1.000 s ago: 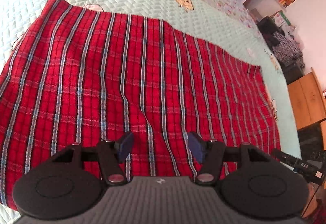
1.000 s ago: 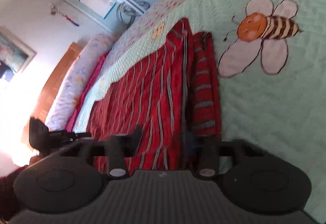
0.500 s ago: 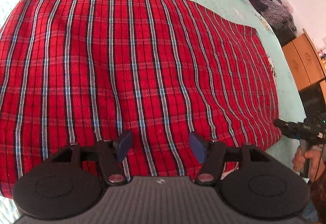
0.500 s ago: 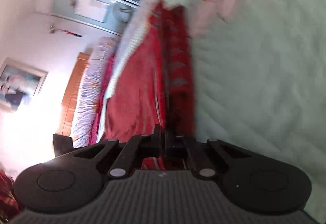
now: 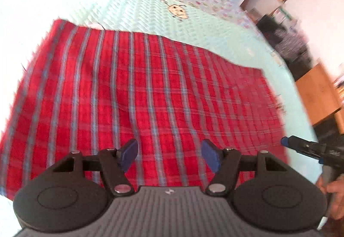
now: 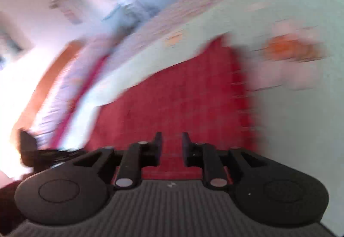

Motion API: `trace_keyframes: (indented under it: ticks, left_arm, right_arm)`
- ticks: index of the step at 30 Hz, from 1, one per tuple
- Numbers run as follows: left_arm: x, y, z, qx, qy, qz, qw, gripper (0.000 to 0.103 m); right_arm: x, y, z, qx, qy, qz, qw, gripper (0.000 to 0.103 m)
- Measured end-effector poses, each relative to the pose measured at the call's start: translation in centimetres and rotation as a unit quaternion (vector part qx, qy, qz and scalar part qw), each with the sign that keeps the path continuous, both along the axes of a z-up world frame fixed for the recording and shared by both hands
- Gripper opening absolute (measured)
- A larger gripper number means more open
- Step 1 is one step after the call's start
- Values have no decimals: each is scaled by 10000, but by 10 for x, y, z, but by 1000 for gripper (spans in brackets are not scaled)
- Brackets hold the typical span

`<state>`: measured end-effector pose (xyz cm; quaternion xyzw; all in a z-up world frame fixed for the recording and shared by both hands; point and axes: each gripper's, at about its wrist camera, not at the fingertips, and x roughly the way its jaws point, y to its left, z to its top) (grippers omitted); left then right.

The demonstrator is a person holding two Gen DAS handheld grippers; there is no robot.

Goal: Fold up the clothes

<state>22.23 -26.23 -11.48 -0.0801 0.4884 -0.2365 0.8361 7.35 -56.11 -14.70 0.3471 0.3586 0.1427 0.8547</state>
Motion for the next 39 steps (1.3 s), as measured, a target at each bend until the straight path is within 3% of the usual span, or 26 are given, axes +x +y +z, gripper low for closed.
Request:
trace_keyframes:
  ticks: [4,5,6,7,9,10,12,13,14,17,19,21,22,23,24,26,27,28,31,34,36,39]
  left_arm:
    - [2,18,-28,220,312,33,9993,68]
    - [1,25,-39,253,431,74,9987,68]
    - [-3,34,-45,123,421,83,9990,67]
    - [-6,43,-49,-111,328,86,9994,67]
    - [-1,53,-49,-415,416,181,9981,67]
    - [2,57,-48,-518,488,233,9972,67]
    - [3,59,-40,-504,473,252,9973,67]
    - [2,61,-34,-519,362,257,9977,67]
    - [0,63,-28,-534,247,261,9979,67]
    - [0,81,-19,-524,83,399,9978,67]
    - [3,99,-28,-475,205,535,9972,67]
    - [7,124,-48,-753,470,734,9933,65]
    - [9,136,-58,-895,605,834,9906,60]
    - [11,149,-68,-1037,739,933,9875,52]
    - [15,160,-73,-1359,915,1096,9804,51]
    - [21,170,-75,-1620,1121,1170,9734,46]
    - [21,169,-72,-1489,1112,1138,9760,41]
    - [21,164,-66,-1327,1082,1078,9793,41]
    - [19,152,-41,-868,814,796,9897,48]
    - [27,138,-5,-1118,414,534,9914,54]
    - [38,130,12,-1303,142,474,9902,65]
    - [75,99,22,-1008,-258,403,9938,70]
  right_arm:
    - [49,68,-42,1086,456,1005,9879,34]
    - [49,68,-60,1288,694,1014,9840,32]
    - [45,64,-80,1501,930,893,9802,23]
    - [34,51,-100,1766,1142,543,9761,0]
    - [14,26,-113,2258,1247,116,9661,0]
    - [12,21,-107,2192,1266,114,9674,0]
    - [8,10,-93,2057,1276,118,9702,14]
    - [11,8,-83,1991,1206,130,9724,32]
    - [16,7,-75,1979,1094,119,9740,43]
    - [47,6,-58,2144,647,68,9746,47]
    - [68,4,-57,2176,513,-6,9747,50]
    - [84,-2,-69,2265,489,-169,9726,51]
    - [87,-9,-82,2319,559,-358,9705,50]
    - [85,-17,-95,2447,682,-573,9655,25]
    - [84,-24,-107,2573,805,-787,9597,2]
    - [81,-37,-125,2687,1006,-1127,9513,0]
    - [82,-36,-116,2436,1006,-1097,9584,0]
    - [84,-34,-107,2184,1006,-1067,9648,5]
    - [103,-32,-82,1932,744,-995,9733,35]
    - [127,-31,-58,1819,409,-928,9781,39]
    - [144,-31,-45,1775,202,-925,9795,49]
    - [173,-45,-51,1829,91,-1132,9766,53]
